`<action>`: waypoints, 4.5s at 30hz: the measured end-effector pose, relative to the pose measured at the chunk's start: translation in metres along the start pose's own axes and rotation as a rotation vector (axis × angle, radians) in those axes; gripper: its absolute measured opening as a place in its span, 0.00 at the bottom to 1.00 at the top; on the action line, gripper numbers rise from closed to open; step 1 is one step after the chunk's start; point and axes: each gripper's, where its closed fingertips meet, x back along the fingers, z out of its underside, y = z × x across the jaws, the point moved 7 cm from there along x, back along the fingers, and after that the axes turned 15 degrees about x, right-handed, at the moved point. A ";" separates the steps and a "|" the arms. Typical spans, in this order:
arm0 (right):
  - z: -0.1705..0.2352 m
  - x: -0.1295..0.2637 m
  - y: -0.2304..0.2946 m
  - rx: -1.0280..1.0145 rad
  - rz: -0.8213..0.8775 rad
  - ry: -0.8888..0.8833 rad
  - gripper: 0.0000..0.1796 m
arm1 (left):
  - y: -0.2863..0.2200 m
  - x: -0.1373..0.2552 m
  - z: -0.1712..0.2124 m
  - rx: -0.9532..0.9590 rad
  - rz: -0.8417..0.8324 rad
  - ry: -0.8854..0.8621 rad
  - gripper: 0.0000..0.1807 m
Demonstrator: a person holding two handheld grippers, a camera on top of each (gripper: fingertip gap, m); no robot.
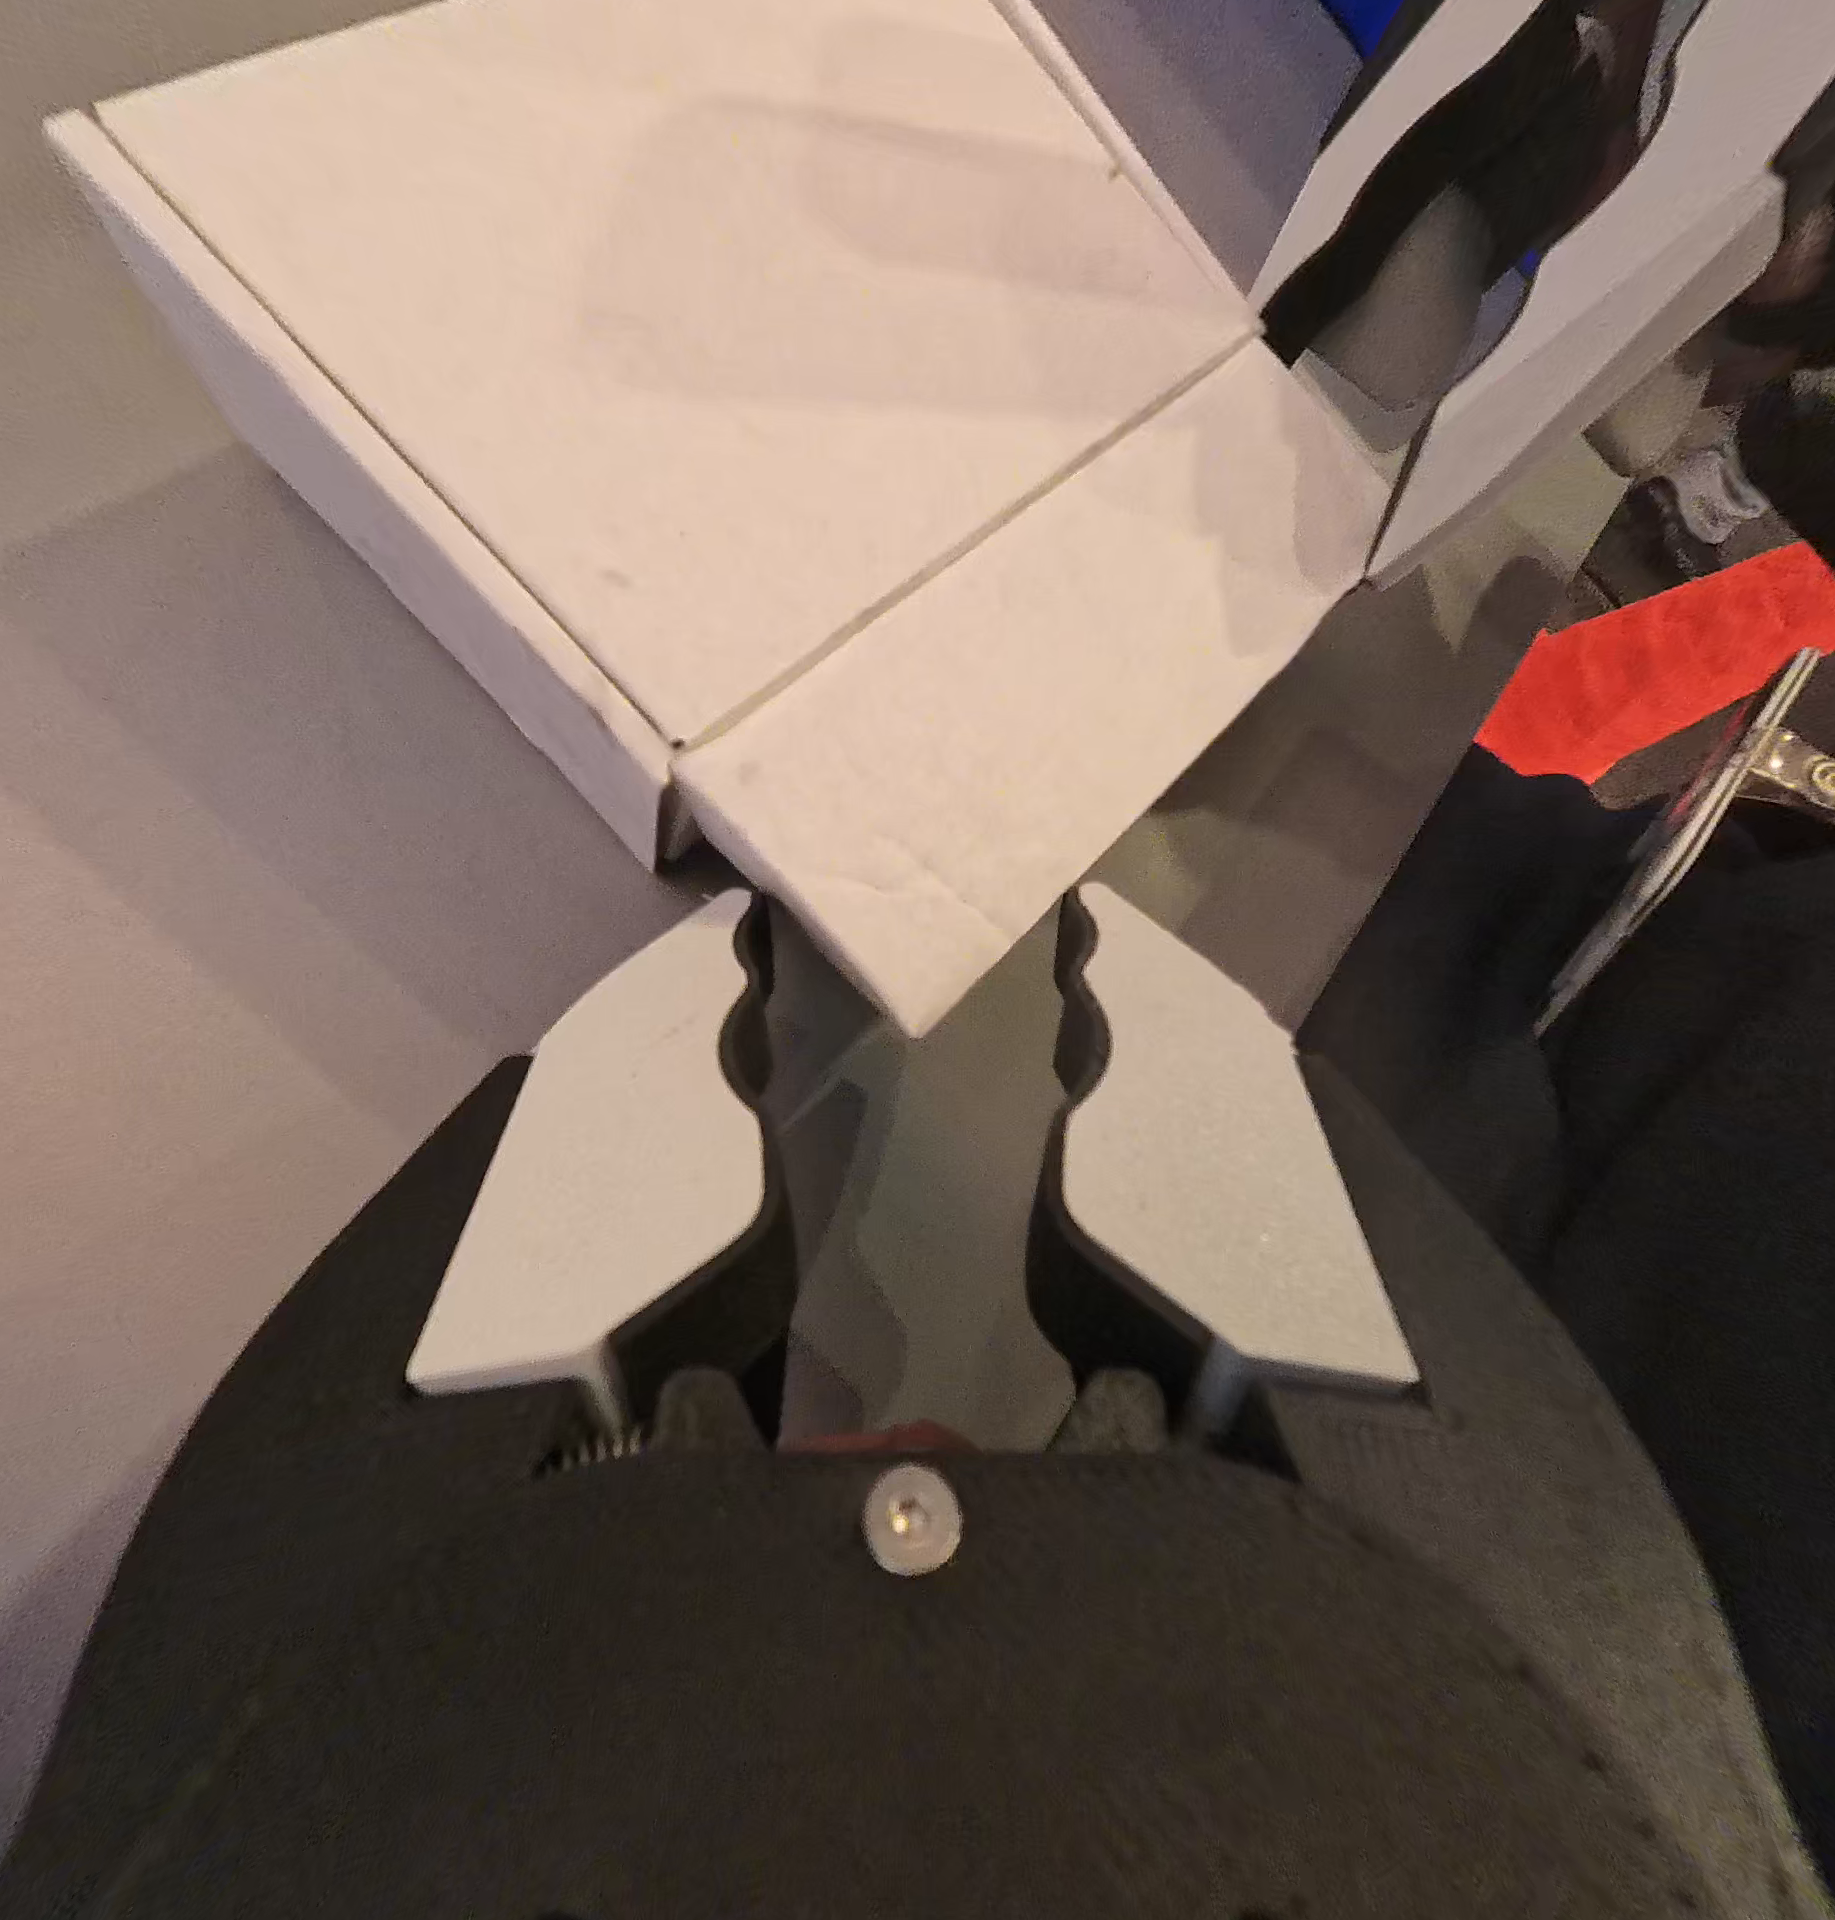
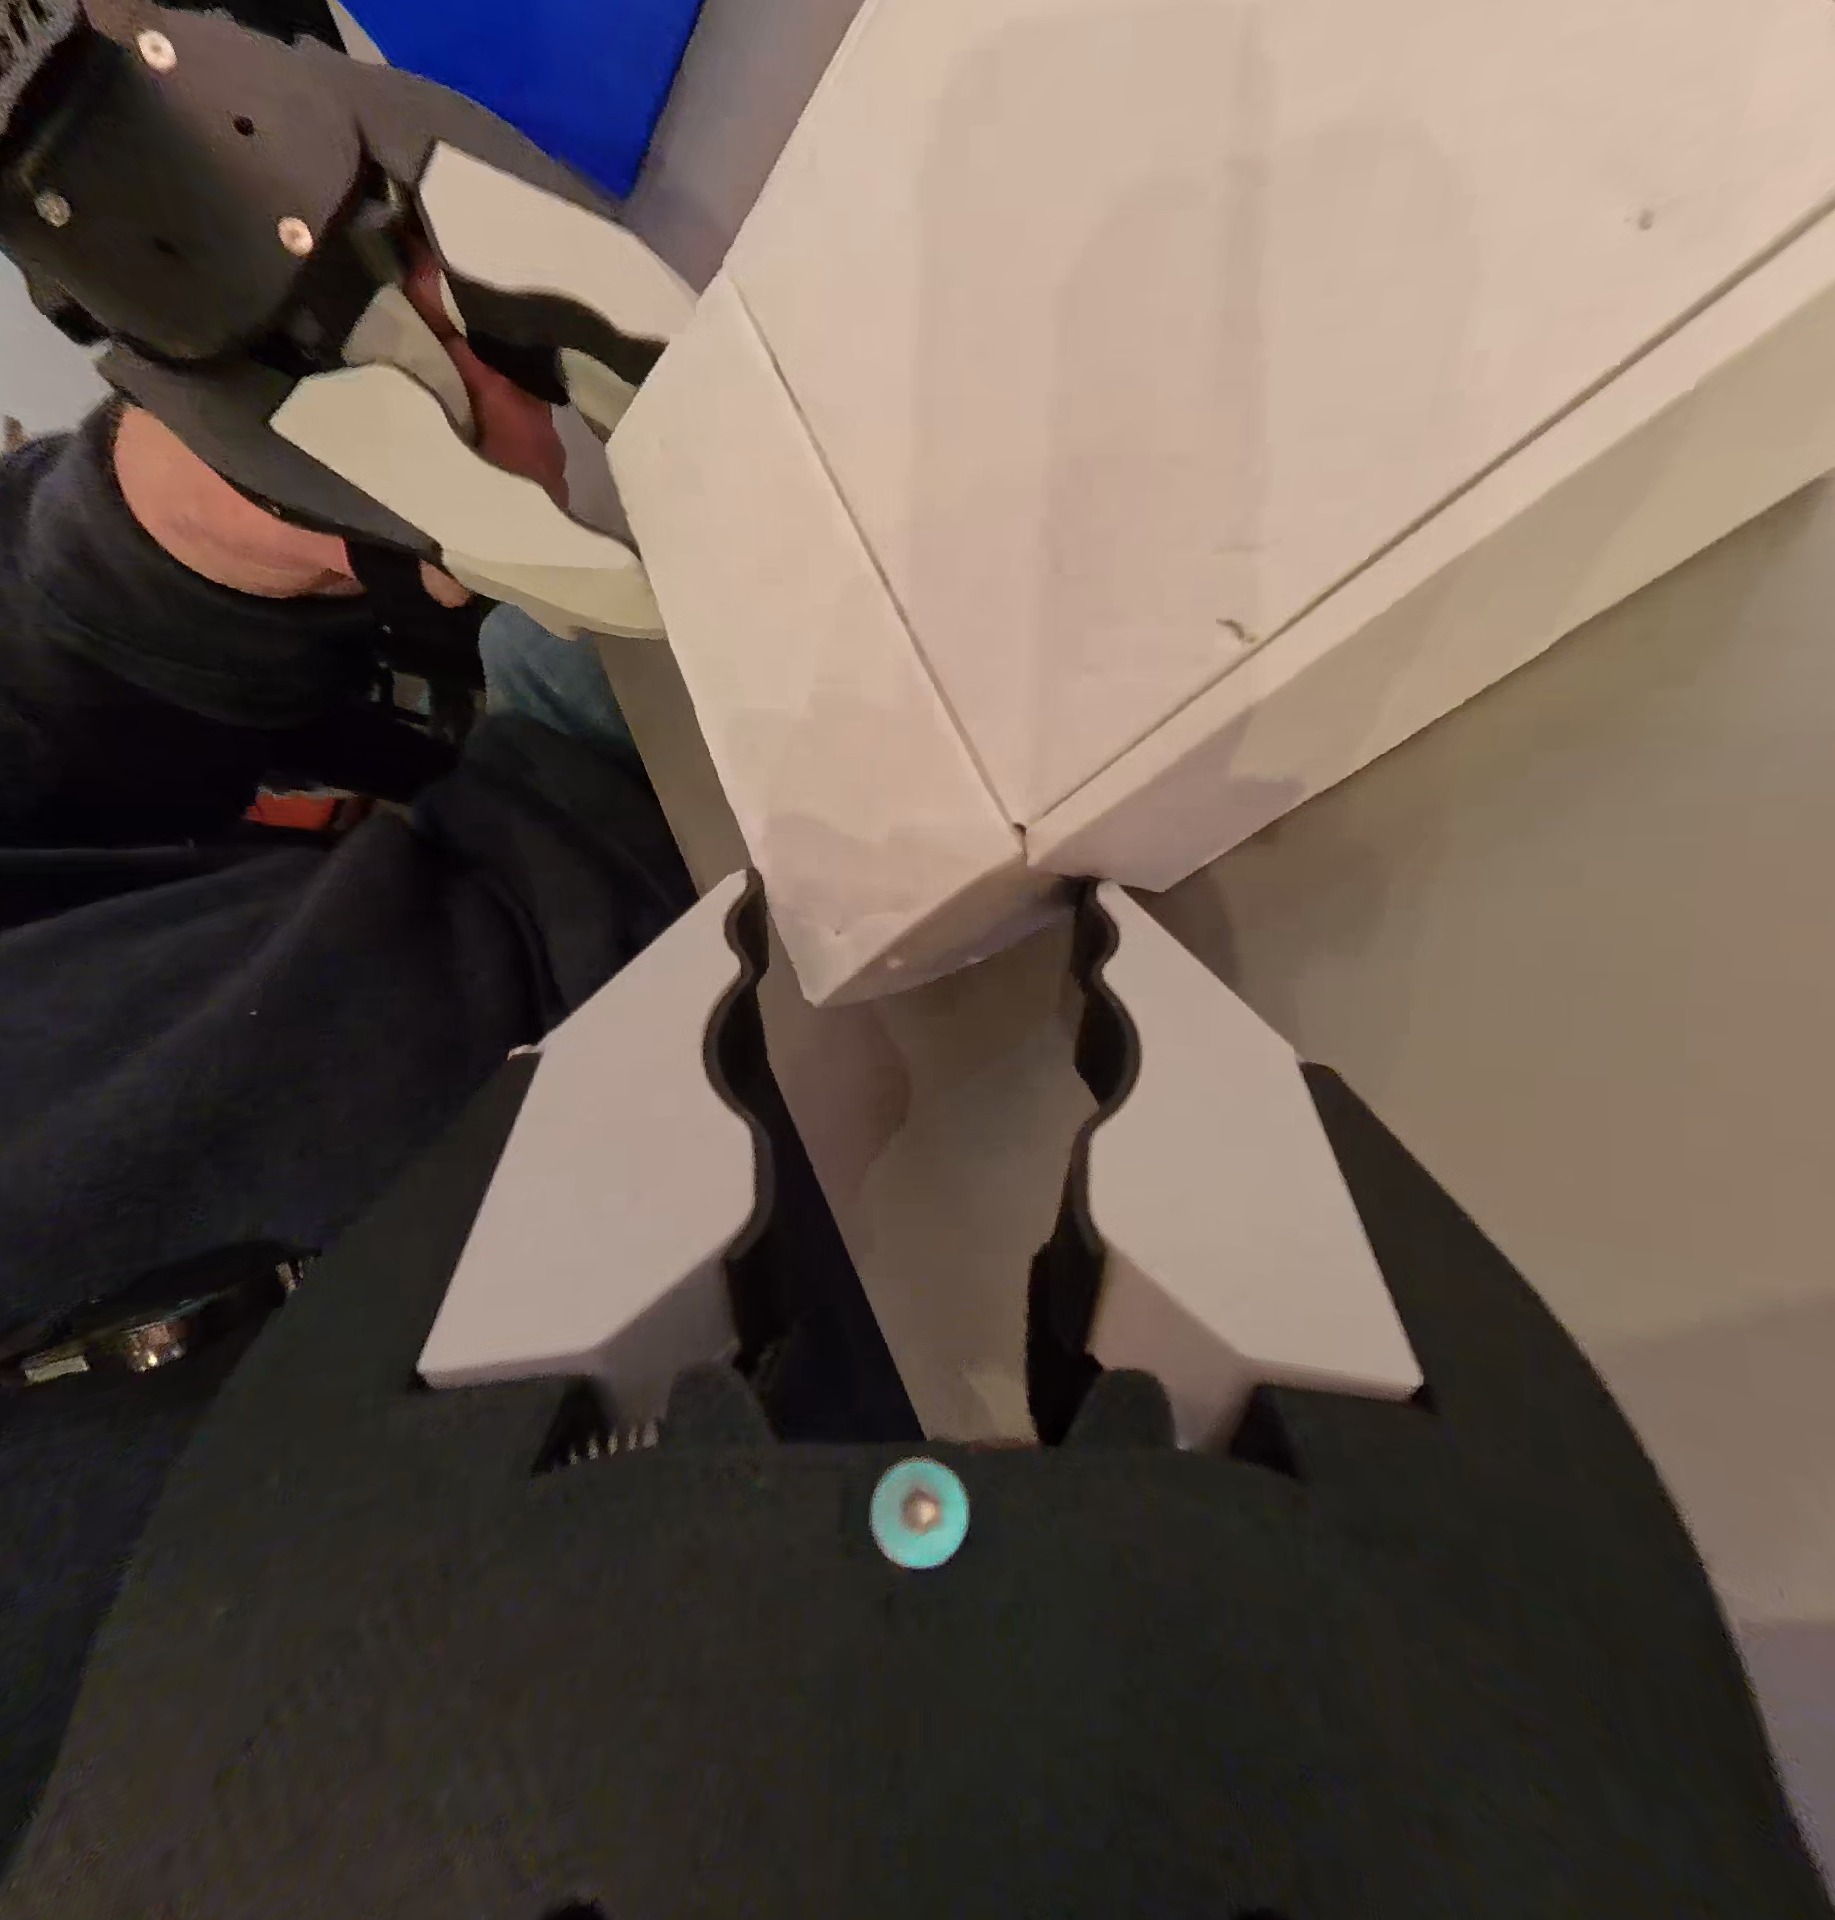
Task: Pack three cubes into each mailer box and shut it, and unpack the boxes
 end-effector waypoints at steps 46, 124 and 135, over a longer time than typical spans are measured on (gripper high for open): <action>0.005 0.018 0.001 0.094 0.032 0.184 0.36 | 0.011 0.004 -0.025 -0.069 0.032 -0.007 0.21; 0.017 0.016 -0.018 -0.021 -0.001 0.048 0.25 | 0.016 -0.019 -0.052 0.013 0.135 0.096 0.25; 0.021 0.011 -0.032 -0.068 0.012 0.054 0.18 | 0.016 -0.025 -0.048 -0.078 0.072 0.108 0.22</action>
